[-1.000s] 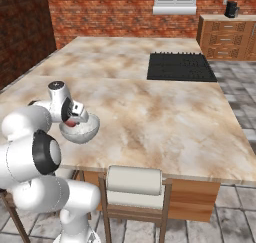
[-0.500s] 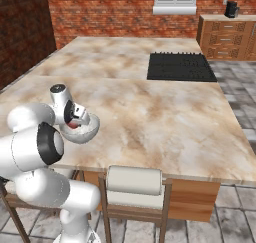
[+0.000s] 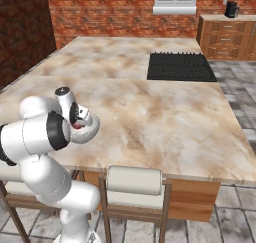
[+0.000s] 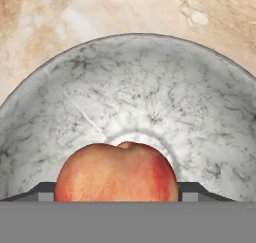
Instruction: Retrieve the peach and banana from the fridge and place them into the bowl on the dining table.
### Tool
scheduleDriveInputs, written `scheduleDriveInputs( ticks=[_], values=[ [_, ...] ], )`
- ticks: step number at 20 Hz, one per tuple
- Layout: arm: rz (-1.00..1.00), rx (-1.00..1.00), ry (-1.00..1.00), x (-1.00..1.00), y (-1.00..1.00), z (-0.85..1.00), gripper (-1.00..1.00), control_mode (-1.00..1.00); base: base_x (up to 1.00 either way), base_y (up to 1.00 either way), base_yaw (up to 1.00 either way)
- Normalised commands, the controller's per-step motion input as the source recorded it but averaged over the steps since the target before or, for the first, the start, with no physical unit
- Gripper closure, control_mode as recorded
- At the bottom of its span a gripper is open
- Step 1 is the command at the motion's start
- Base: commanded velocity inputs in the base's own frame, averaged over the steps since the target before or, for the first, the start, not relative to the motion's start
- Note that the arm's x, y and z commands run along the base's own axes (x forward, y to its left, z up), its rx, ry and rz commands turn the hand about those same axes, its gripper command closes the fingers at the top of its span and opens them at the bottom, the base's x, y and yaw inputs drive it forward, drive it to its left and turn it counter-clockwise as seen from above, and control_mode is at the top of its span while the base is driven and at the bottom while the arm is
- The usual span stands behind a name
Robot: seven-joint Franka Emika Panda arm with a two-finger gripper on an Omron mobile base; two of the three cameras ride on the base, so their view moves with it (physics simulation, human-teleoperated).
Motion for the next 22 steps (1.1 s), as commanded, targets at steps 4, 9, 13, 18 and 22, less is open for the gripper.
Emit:
scheduleDriveInputs(
  ticks=[4, 9, 13, 18, 22],
  values=[
    [0.00, 0.00, 0.00, 0.38, -0.10, -0.23, 1.00, -1.00, 0.00, 0.00, 0.00],
    [0.00, 0.00, 0.00, 0.42, -0.02, -0.15, -1.00, -1.00, 0.00, 0.00, 0.00],
    [-0.01, 0.00, 0.00, 0.38, 0.00, -0.04, -1.00, -1.00, 0.00, 0.00, 0.00],
    [0.00, 0.00, 0.00, 0.18, 0.00, 0.00, -1.00, -1.00, 0.00, 0.00, 0.00],
    [-0.03, 0.00, 0.00, -0.28, 0.01, 0.14, -1.00, -1.00, 0.00, 0.00, 0.00]
  ],
)
